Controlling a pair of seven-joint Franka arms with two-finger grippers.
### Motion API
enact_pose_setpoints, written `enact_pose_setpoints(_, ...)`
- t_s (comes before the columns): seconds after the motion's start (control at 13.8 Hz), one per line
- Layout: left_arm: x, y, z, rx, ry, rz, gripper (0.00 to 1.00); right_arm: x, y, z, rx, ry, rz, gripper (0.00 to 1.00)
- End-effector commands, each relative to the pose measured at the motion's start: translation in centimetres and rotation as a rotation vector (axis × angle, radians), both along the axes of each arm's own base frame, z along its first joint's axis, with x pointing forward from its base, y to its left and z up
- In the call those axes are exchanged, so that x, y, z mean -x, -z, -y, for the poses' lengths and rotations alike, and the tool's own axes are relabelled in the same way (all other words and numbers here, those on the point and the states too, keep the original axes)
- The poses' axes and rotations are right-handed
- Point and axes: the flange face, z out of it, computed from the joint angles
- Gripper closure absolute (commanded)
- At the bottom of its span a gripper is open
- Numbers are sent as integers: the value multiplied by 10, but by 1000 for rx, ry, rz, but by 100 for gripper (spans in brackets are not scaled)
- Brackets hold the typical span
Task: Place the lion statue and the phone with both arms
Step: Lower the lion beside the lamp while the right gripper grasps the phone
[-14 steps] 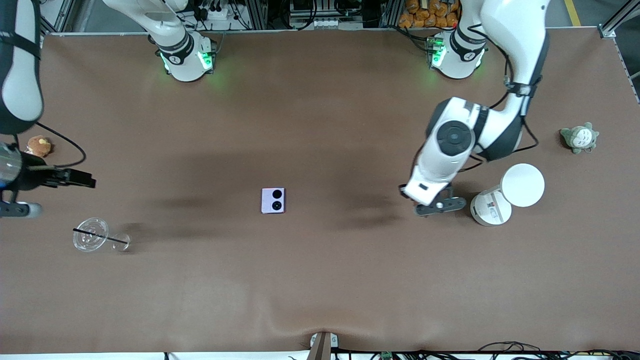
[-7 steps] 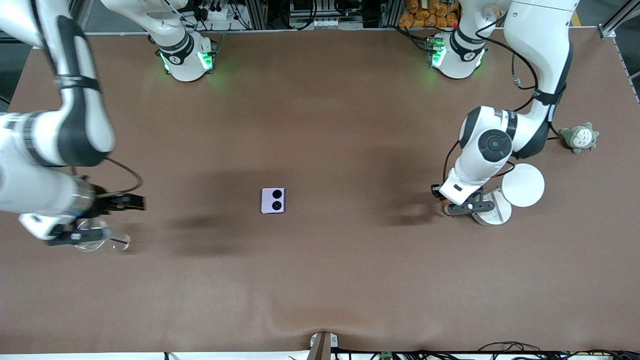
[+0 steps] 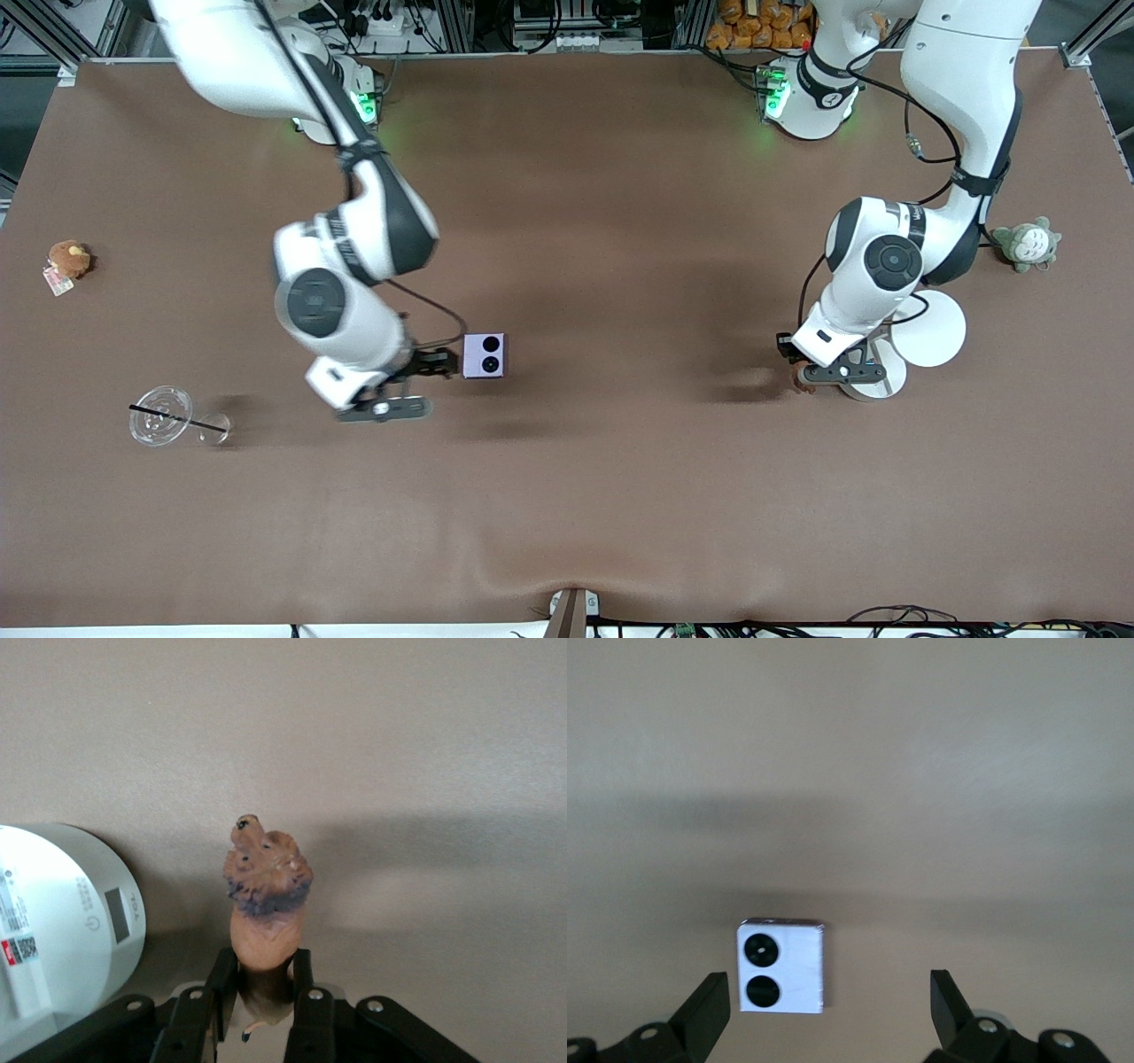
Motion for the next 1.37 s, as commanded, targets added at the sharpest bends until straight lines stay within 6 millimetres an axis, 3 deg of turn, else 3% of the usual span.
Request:
enact_pose_setpoints(0.0,-3,12,0,2,22,19,100,6,33,-21,2,18,-28,0)
enact_pose_setpoints(0.07,-4,12,1,4,21,20,100,11,44,-29,6,6,-33,0)
enact_pose_setpoints(0.14,-4,15,2,3,22,14,74,15,50,-31,5,1,-29,0)
enact_pose_setpoints(0.22,-6,15,1,3,20,17,32,19,60,-34,6,-5,-27,0)
enact_pose_setpoints(0.29,-7,16,-1,3,17,17,0,27,70,-41,3,-12,-28,0)
enact_pose_setpoints(0.43,-7,8,10,7,15,27,0,37,87,-50,2,-21,-31,0)
enact_pose_setpoints(0.65,-7,-30,28,3,42,19,0,49,106,-53,18,1,-50,0)
enact_pose_setpoints(0.94,-22,-98,44,-31,48,-63,0,57,131,-61,23,47,-36,0)
enact_pose_setpoints(1.3,-52,-203,37,-49,9,-86,0,57,137,-55,32,52,-45,0)
